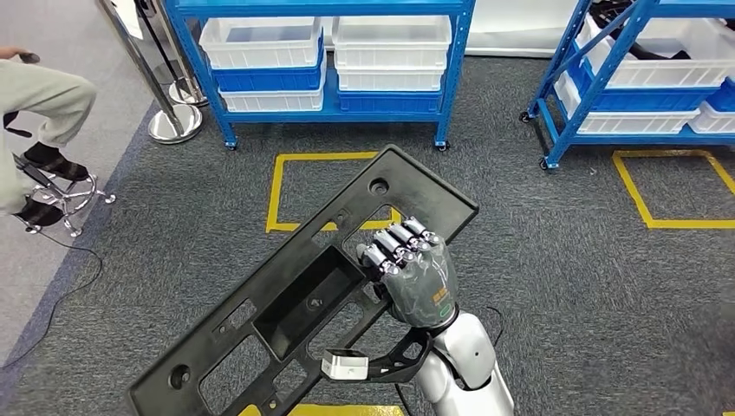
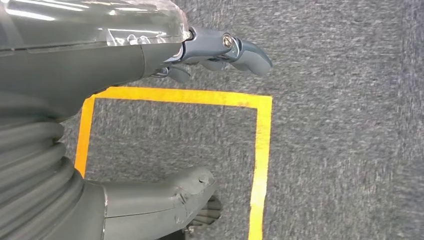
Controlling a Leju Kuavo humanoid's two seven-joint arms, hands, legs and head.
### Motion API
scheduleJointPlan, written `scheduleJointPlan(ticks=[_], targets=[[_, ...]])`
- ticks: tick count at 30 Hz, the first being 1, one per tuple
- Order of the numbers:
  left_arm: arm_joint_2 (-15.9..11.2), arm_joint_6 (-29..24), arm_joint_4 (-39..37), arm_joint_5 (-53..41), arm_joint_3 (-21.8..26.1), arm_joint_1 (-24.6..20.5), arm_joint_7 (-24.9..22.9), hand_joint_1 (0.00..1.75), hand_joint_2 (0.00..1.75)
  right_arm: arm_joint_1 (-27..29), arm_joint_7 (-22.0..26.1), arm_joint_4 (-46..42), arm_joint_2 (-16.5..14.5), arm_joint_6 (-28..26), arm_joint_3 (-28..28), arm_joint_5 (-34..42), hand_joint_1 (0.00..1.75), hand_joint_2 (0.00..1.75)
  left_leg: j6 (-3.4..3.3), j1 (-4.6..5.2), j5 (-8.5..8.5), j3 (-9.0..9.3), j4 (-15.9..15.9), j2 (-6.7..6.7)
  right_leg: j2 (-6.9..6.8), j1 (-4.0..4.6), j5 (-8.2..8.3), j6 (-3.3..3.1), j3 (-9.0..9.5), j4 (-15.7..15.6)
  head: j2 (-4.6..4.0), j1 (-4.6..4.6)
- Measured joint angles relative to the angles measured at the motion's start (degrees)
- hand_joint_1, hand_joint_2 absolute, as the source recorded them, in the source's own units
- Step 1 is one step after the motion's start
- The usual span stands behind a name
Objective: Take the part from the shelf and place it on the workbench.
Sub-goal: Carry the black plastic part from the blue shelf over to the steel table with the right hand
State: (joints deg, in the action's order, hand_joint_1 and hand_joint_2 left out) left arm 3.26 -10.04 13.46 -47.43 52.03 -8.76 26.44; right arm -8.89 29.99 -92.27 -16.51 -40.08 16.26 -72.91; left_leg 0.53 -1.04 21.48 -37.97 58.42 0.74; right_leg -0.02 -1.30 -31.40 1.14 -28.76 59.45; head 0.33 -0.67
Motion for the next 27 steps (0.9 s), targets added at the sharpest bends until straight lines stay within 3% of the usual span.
scheduleJointPlan(ticks=[2, 3, 5, 7, 8, 10, 12, 14, 15, 17, 19, 22, 23, 24, 25, 27], targets=[[0.03, -0.01, 0.00, -0.01, 0.03, 0.25, 0.01, 0.00, 1.75, -0.02, 0.09, 0.18, 0.01, 0.01, 0.07, 0.00, 1.75, 1.75, 0.93, -0.34, -0.81, -0.35, -0.19, -0.02, -0.10, 0.26, 0.72, -1.26, -0.69, -0.52, 0.00, 0.02], [0.04, -0.01, 0.00, -0.01, 0.05, 0.41, 0.00, 0.00, 1.75, -0.04, 0.10, 0.27, 0.00, 0.01, 0.12, 0.00, 1.75, 1.75, 1.22, -0.53, -0.01, -0.75, 0.29, -0.05, -0.19, 0.32, 1.39, -1.89, -1.21, -0.60, 0.00, 0.01], [0.04, 0.01, 0.00, -0.01, 0.09, 0.59, 0.03, 0.00, 1.75, -0.08, 0.10, 0.40, -0.01, 0.01, 0.26, 0.00, 1.75, 1.75, 1.45, -0.72, 4.66, -2.21, 4.23, -0.12, -0.37, 0.36, 2.74, -2.87, -2.51, -0.77, 0.00, 0.01], [0.02, 0.01, 0.00, -0.07, 0.10, 0.59, 0.19, 0.00, 1.75, -0.06, 0.12, 0.55, -0.01, 0.01, 0.36, 0.02, 1.75, 1.75, 1.50, -0.66, 9.77, -3.84, 11.22, -0.18, -0.37, 0.68, 3.91, -3.32, -4.15, -0.77, 0.00, 0.00], [0.02, 0.01, 0.00, -0.11, 0.10, 0.59, 0.30, 0.00, 1.75, -0.05, 0.12, 0.69, -0.01, 0.01, 0.37, 0.07, 1.75, 1.75, 1.48, -0.63, 10.58, -4.11, 14.18, -0.21, -0.37, 0.87, 4.49, -3.39, -5.01, -0.75, 0.00, 0.00], [0.01, 0.02, 0.00, -0.17, 0.10, 0.63, 0.51, 0.00, 1.75, -0.02, 0.13, 0.94, 0.01, 0.01, 0.38, 0.31, 1.75, 1.75, 1.17, -0.51, 8.44, -2.54, 15.55, -0.23, -0.36, 1.18, 5.66, -3.39, -6.54, -0.62, 0.00, 0.01], [-0.02, 0.03, 0.03, -0.13, 0.10, 0.57, 0.73, 0.00, 1.75, -0.03, 0.12, 1.05, 0.00, 0.01, 0.43, 0.69, 1.75, 1.75, 0.39, -0.16, 6.13, 2.65, 9.78, -0.27, -0.37, 1.35, 6.66, -3.22, -7.67, -0.46, 0.00, 0.01], [-0.16, 0.02, 0.10, -0.10, 0.10, 0.41, 0.90, 0.00, 1.75, -0.10, 0.11, 1.08, -0.01, 0.01, 0.57, 1.00, 1.75, 1.75, -0.42, 0.34, 6.98, 8.04, 1.95, -0.27, -0.45, 1.49, 7.48, -2.80, -8.31, -0.35, 0.00, 0.00], [-0.23, 0.01, 0.13, -0.10, 0.10, 0.33, 0.96, 0.00, 1.75, -0.13, 0.10, 1.10, -0.01, 0.01, 0.64, 1.08, 1.75, 1.75, -0.72, 0.56, 7.82, 9.31, -0.37, -0.25, -0.54, 1.49, 7.86, -2.50, -8.46, -0.36, 0.00, 0.01], [-0.26, 0.01, 0.13, -0.11, 0.10, 0.34, 1.01, 0.00, 1.75, -0.16, 0.10, 1.17, -0.01, 0.01, 0.74, 1.14, 1.75, 1.75, -1.24, 0.69, 7.88, 9.59, -1.94, -0.19, -0.69, 1.48, 8.59, -1.69, -8.61, -0.55, 0.00, 0.01], [-0.17, 0.01, 0.13, -0.10, 0.10, 0.46, 1.02, 0.00, 1.75, -0.18, 0.08, 1.21, 0.03, 0.01, 0.77, 1.25, 1.75, 1.75, -1.85, 0.47, 6.84, 9.53, -2.63, 0.09, -0.51, 1.39, 7.81, -0.91, -9.17, 0.46, 0.00, 0.04], [-0.08, -0.01, 0.11, -0.10, 0.11, 0.52, 1.03, 0.00, 1.75, -0.22, -0.19, 1.42, 0.27, 0.01, 0.80, 1.56, 1.75, 1.75, -2.59, 0.39, 5.62, 8.67, -2.90, 0.77, -0.15, 1.03, 1.90, -0.09, -12.74, 9.14, 0.00, 0.12], [-0.07, -0.03, 0.11, -0.11, 0.11, 0.57, 1.03, 0.00, 1.75, -0.19, -0.31, 1.57, 0.40, 0.01, 0.81, 1.63, 1.75, 1.75, -2.65, 0.43, 5.40, 8.23, -2.78, 1.09, -0.12, 0.93, 0.31, 0.09, -13.94, 12.48, 0.00, 0.11], [-0.07, -0.06, 0.11, -0.11, 0.12, 0.61, 1.02, 0.00, 1.75, -0.16, -0.42, 1.72, 0.55, 0.01, 0.82, 1.64, 1.75, 1.75, -2.60, 0.45, 5.24, 7.85, -2.60, 1.45, -0.14, 0.89, -0.24, 0.19, -14.36, 14.29, 0.00, 0.10], [-0.07, -0.09, 0.11, -0.11, 0.13, 0.64, 1.02, 0.00, 1.75, -0.14, -0.51, 1.85, 0.68, 0.01, 0.83, 1.64, 1.75, 1.75, -2.54, 0.46, 5.16, 7.52, -2.36, 1.83, -0.23, 0.87, 0.24, 0.20, -13.74, 14.11, 0.00, 0.11], [0.00, -0.11, 0.11, -0.14, 0.14, 0.64, 1.01, 0.00, 1.75, -0.18, -0.60, 1.95, 0.80, 0.00, 0.89, 1.64, 1.75, 1.75, -2.30, 0.47, 5.25, 7.14, -1.76, 2.58, -1.27, 0.95, 3.08, -0.10, -9.55, 8.00, 0.00, 0.11]])
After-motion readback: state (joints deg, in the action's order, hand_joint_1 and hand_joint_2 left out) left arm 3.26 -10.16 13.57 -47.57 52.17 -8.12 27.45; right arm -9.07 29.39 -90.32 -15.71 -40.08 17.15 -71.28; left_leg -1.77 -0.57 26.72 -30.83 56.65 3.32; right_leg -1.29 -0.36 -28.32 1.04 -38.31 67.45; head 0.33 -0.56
